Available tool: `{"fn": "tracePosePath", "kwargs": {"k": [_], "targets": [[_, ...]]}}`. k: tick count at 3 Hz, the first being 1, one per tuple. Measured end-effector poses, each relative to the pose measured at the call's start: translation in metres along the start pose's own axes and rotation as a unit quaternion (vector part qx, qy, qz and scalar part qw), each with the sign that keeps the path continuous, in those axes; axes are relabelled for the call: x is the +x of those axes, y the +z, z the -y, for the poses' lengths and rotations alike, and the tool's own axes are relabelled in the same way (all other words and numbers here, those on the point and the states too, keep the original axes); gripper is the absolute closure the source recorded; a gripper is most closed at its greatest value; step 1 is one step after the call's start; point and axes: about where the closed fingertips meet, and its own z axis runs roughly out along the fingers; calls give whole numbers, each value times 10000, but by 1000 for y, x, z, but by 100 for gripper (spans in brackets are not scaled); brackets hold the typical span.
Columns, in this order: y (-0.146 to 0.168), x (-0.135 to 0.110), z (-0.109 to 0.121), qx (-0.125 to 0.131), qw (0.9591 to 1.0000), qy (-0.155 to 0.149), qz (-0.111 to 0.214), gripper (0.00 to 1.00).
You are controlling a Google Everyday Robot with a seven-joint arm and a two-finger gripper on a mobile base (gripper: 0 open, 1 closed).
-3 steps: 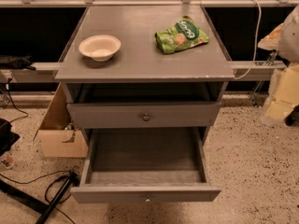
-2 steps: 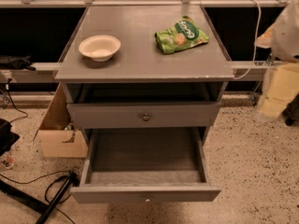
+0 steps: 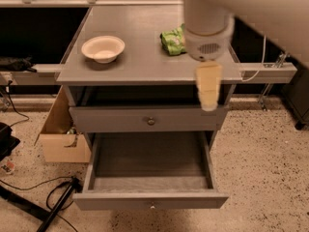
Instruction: Place green rice chip bag into middle drawer
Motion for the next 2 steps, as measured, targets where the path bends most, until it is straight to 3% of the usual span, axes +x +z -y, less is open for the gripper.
{"fn": "tracePosePath", "kwargs": {"k": [1,2], "targets": [[23,-32,48,204,9951,-603,-755,0],[20,-43,77,659,9896,-760,-1032,0]]}}
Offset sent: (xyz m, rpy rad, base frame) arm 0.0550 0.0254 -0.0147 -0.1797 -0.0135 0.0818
